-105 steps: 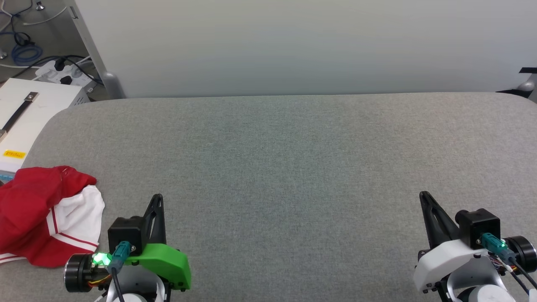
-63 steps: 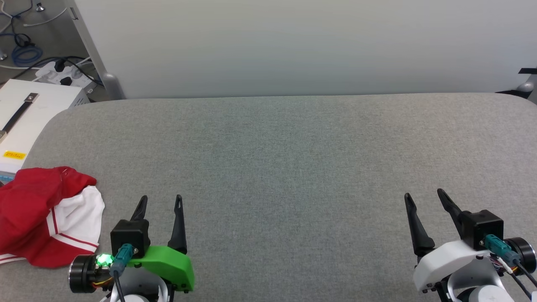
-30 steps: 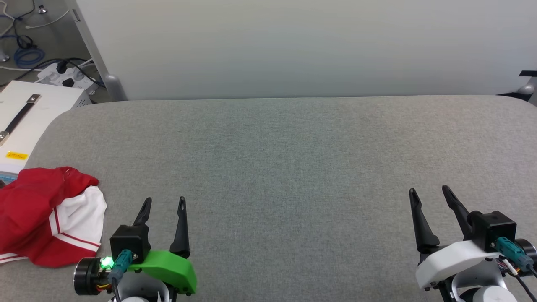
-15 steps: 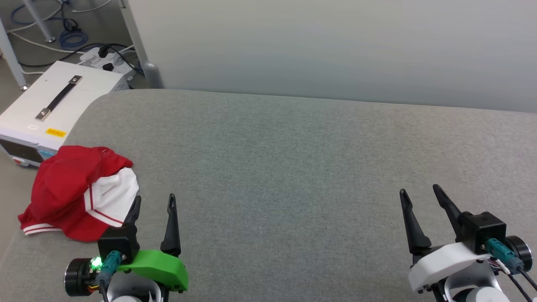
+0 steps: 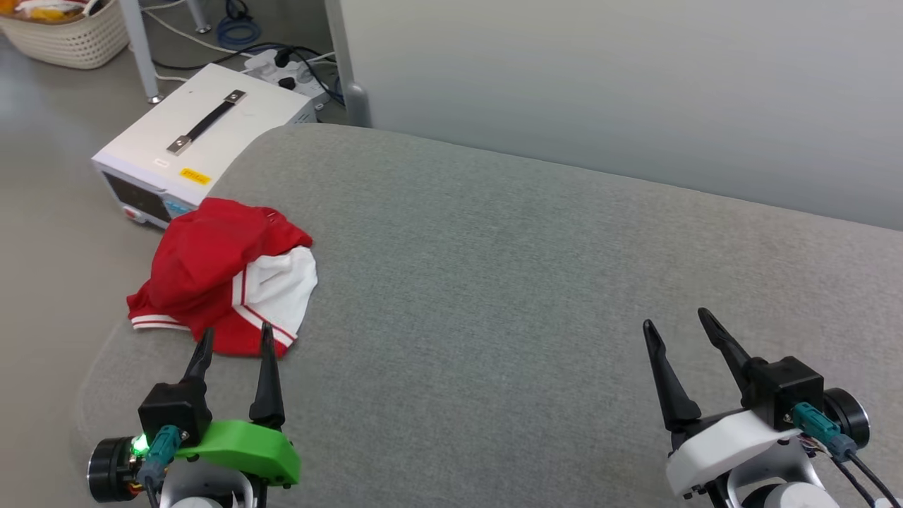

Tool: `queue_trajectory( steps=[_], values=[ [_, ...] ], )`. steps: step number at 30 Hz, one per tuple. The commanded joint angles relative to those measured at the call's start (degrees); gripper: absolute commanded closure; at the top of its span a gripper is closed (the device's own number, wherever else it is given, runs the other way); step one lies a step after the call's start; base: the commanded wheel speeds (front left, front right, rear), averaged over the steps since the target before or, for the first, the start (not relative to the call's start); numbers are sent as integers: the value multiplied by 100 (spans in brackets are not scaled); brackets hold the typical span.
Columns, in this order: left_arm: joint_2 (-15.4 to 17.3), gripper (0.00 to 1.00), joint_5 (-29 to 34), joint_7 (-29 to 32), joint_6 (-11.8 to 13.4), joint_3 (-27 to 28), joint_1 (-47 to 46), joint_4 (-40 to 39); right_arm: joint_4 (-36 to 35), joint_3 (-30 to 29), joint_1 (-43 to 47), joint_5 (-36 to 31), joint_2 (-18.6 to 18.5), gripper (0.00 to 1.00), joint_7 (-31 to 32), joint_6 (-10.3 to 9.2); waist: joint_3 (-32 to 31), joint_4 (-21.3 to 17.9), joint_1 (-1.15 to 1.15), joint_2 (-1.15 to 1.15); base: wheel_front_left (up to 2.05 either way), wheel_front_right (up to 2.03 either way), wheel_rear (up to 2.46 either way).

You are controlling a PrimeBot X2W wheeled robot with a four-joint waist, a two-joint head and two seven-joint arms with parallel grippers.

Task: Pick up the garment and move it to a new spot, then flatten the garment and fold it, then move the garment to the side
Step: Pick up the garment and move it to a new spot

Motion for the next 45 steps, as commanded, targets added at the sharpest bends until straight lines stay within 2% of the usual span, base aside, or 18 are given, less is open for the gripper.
queue_trajectory(
  steps=[1,3,14,16,28,38,45],
  values=[
    [25,0,-47,-60,-35,38,-74,4,-47,37,-54,-7,-36,0,-60,-3,2,356,0,0,0,0,0],
    [43,0,-79,-108,-49,130,-48,31,-66,124,-80,3,-42,0,-85,-4,1,608,0,0,0,0,0],
    [52,0,-135,-239,-117,290,-1,80,-121,283,-133,13,-44,0,-151,-4,61,1139,0,0,0,0,0],
    [54,0,-154,-297,-158,340,-37,137,-152,319,-151,37,-39,0,-191,-4,71,1334,0,0,0,0,0],
    [28,0,-214,-442,-213,463,-128,200,-265,408,-201,70,-32,0,-254,-5,145,1744,0,0,0,0,0],
    [-5,0,-364,-560,-238,600,-374,348,-445,521,-289,83,-155,0,-112,-5,429,1821,0,0,0,0,0],
    [-3,0,-553,-616,-268,701,-1048,794,-753,616,-540,96,-426,0,167,-5,1058,1456,0,0,0,0,0]
  ],
)
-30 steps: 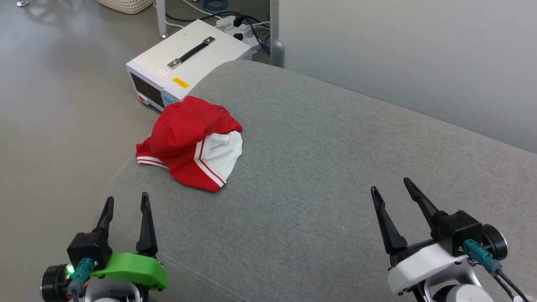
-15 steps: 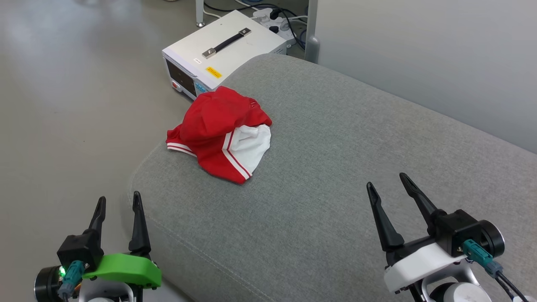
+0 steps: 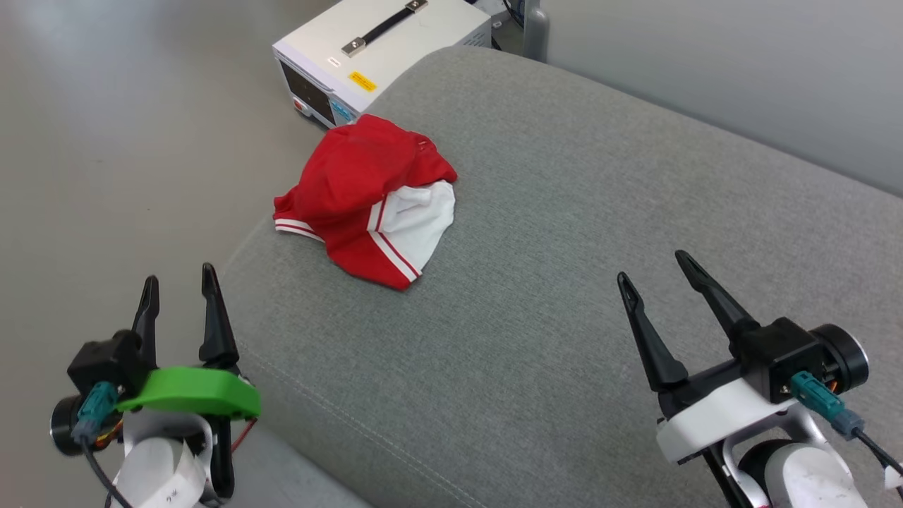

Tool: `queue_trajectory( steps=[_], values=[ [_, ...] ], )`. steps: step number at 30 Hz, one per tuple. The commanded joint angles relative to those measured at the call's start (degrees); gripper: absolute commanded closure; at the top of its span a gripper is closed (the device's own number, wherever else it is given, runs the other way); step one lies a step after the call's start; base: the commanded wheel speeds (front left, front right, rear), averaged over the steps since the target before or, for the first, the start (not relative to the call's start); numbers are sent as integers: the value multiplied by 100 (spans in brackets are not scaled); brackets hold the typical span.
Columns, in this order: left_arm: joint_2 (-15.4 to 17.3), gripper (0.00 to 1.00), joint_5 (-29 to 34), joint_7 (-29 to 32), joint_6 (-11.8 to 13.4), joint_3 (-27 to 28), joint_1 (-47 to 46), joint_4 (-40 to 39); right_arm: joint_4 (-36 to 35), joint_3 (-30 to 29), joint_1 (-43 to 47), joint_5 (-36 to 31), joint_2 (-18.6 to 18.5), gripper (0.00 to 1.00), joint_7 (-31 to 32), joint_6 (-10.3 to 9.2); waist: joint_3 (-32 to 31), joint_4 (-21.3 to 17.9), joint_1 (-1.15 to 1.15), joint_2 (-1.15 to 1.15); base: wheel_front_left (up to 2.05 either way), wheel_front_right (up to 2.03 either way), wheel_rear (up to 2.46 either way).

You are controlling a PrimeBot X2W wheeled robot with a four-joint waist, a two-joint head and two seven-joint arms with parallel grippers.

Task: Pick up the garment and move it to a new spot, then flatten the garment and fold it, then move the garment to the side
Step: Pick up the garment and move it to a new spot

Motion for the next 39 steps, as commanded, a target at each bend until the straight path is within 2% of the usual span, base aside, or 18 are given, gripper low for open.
queue_trajectory(
  steps=[1,6,12,17,22,28,32,39],
  values=[
    [-7,0,-73,-34,-26,16,-264,92,-84,3,-133,35,-92,0,55,-4,449,-370,0,0,0,0,0],
    [122,0,-459,143,-138,62,-1036,807,-266,4,-361,74,-314,0,202,-4,979,-793,0,0,0,0,0],
    [555,0,-824,695,-264,-60,-2054,1701,-383,-44,-594,130,-408,0,190,-4,1502,-1196,0,0,0,0,0],
    [921,0,-1284,1369,-308,-261,-2781,2452,-368,-105,-731,172,-425,0,135,-4,1820,-1382,0,0,0,0,0],
    [1261,0,-1765,2135,-313,-737,-3438,2946,-327,-49,-906,213,-441,0,96,-4,2079,-1492,0,0,0,0,0],
    [1674,0,-2330,3122,-314,-1265,-3910,3367,-276,139,-1187,288,-492,0,76,-4,2333,-1662,0,0,0,0,0],
    [1877,0,-2588,3797,-314,-1403,-4052,3808,-271,189,-1323,360,-535,0,67,-4,2453,-1767,0,0,0,0,0],
    [1939,0,-2789,4372,-315,-1517,-4095,4475,-225,176,-1385,446,-577,0,58,-4,2494,-1875,0,0,0,0,0]
  ],
)
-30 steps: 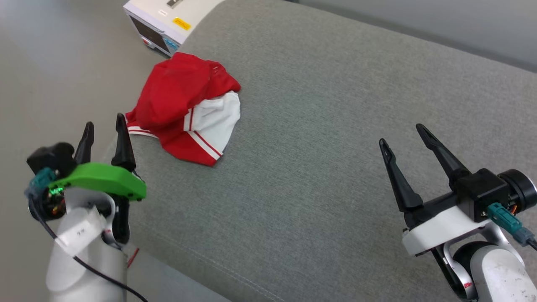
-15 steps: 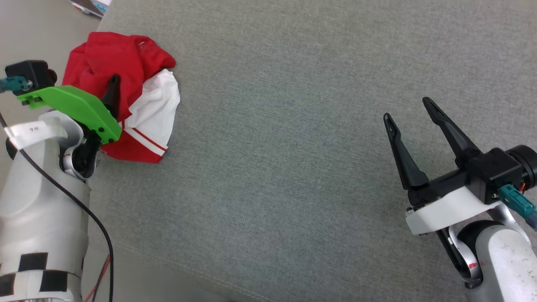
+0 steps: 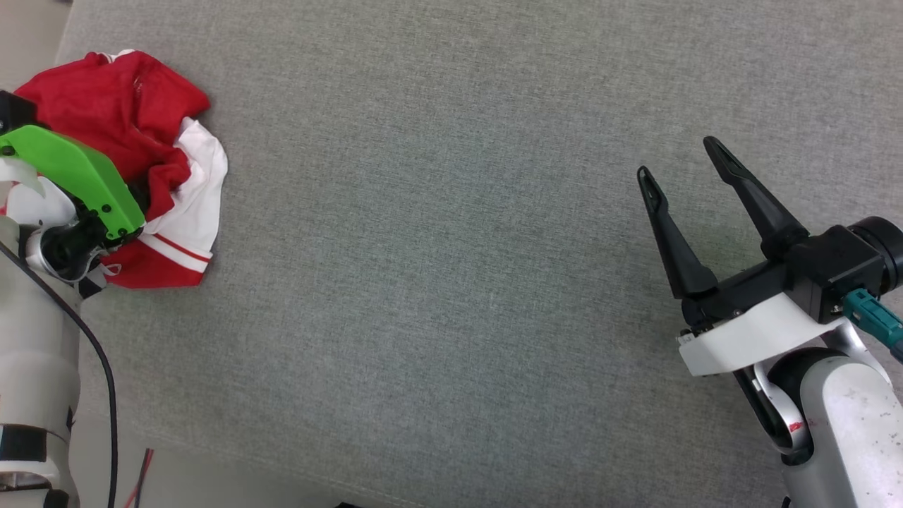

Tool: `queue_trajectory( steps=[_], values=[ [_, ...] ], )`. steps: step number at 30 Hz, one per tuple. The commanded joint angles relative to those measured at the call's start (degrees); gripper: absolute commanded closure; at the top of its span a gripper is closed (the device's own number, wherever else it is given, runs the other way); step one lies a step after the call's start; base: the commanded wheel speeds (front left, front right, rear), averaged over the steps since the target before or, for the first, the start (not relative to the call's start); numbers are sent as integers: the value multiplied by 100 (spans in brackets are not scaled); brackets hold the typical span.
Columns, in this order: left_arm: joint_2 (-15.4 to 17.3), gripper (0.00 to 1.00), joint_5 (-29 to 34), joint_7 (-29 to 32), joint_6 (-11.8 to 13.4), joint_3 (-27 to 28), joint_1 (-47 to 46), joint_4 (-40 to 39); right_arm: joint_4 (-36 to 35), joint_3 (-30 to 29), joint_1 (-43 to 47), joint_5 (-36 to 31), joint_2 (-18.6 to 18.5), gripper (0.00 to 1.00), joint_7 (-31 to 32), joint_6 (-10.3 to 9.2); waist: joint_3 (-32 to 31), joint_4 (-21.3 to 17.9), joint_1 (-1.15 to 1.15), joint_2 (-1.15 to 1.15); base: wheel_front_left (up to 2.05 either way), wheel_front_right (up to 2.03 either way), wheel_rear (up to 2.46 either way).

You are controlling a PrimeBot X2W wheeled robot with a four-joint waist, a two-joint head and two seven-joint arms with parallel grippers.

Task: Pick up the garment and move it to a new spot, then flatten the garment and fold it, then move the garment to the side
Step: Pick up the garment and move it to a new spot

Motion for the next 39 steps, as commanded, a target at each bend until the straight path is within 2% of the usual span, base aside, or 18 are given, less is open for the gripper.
queue_trajectory(
  steps=[1,2,3,10,16,19,26,32,39],
  values=[
    [-138,53,-36,180,-15,-120,131,247,25,-16,-101,55,-9,0,-49,-4,1,-52,0,-1,0,0,0],
    [-131,87,-29,183,-15,-149,127,277,36,-26,-99,63,-5,0,-55,-4,-21,-55,0,-1,0,0,0],
    [-124,100,-30,163,-15,-169,126,315,54,-29,-96,70,2,0,-60,-4,-57,-60,0,-1,0,0,0],
    [-12,100,135,-541,-2,-256,77,363,247,-104,30,79,146,0,-181,-4,-564,-9,0,-1,0,0,0],
    [-82,100,318,-1599,54,-322,125,302,483,-275,337,-38,358,0,-337,-4,-1270,80,0,-1,0,0,0],
    [-52,100,484,-2186,100,-393,189,264,626,-311,467,-91,488,0,-413,-4,-1634,16,0,-1,0,0,0],
    [-114,100,859,-3103,201,-679,422,98,864,-449,800,-120,730,0,-505,-4,-2312,-273,0,-1,0,0,0],
    [-336,100,1030,-3475,241,-917,654,-253,945,-698,1091,-187,847,0,-540,-4,-2677,-630,0,-1,0,0,0],
    [-830,100,1054,-3183,157,-1339,1085,-748,934,-982,1329,-233,919,0,-501,-4,-2911,-1192,0,-1,0,0,0]
  ],
)
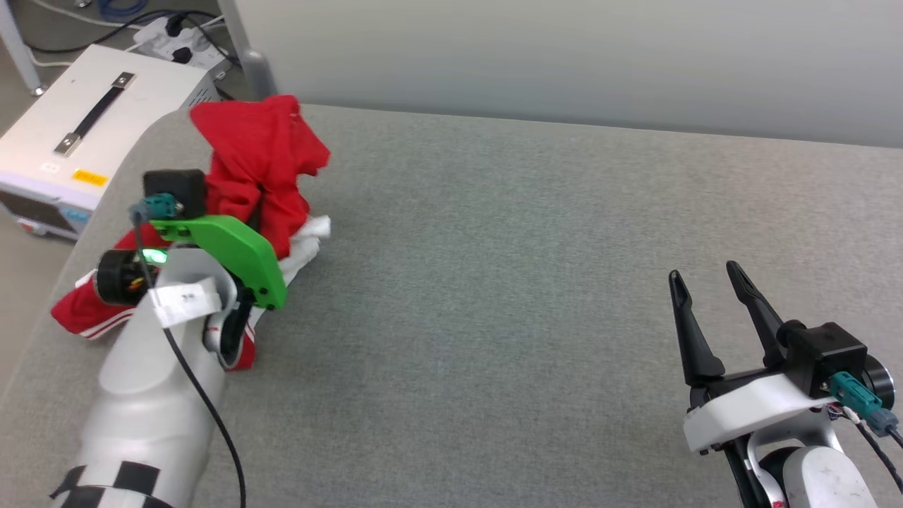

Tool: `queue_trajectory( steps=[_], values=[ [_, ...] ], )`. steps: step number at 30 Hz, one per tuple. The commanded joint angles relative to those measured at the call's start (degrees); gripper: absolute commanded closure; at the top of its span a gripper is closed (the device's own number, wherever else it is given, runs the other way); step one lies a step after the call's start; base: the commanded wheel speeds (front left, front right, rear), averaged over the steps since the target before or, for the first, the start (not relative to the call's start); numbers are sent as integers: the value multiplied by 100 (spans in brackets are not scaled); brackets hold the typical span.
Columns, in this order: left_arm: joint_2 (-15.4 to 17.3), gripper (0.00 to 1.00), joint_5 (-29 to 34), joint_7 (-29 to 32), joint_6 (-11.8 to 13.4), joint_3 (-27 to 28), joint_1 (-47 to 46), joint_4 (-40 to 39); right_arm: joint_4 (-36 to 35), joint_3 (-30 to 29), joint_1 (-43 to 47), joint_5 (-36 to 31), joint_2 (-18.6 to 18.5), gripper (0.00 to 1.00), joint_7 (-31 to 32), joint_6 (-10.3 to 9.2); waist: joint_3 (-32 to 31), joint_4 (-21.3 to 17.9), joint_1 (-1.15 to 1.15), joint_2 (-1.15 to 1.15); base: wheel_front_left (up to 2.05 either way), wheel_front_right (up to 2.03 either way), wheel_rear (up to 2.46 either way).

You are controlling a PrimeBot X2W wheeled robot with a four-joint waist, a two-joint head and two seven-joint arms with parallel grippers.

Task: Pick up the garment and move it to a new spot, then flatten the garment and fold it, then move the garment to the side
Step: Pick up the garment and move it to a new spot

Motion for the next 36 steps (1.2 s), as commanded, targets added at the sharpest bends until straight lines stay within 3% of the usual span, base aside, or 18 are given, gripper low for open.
queue_trajectory(
  steps=[1,8,15,25,26,27,28,36],
  values=[
    [-122,100,10,31,-54,-78,177,-121,-14,-27,85,-58,21,0,12,-4,-300,-524,0,0,0,0,0],
    [-677,100,-26,137,-125,-561,758,-688,-114,-250,255,-87,47,0,111,-4,-348,-1115,0,0,0,0,0],
    [-1193,100,4,383,-187,-1459,1014,-1283,-340,-495,349,-74,59,0,202,-4,-98,-1526,0,0,0,0,0],
    [-1354,100,-324,851,-207,-3219,1083,-1681,-402,-472,201,108,65,0,127,-4,495,-1628,0,0,0,0,0],
    [-1356,100,-440,935,-207,-3625,1044,-1592,-340,-451,140,120,65,0,90,-4,527,-1598,0,0,0,0,0],
    [-1356,75,-469,961,-207,-3758,1025,-1558,-315,-457,132,116,65,0,80,-4,513,-1571,0,0,0,0,0],
    [-1357,0,-514,943,-208,-3872,1005,-1567,-295,-466,130,108,66,0,72,-4,489,-1538,0,0,0,0,0],
    [-1358,0,-581,178,-132,-4088,934,-1744,-201,-458,242,50,66,0,119,-4,8,-1288,0,0,0,0,0]
  ],
)
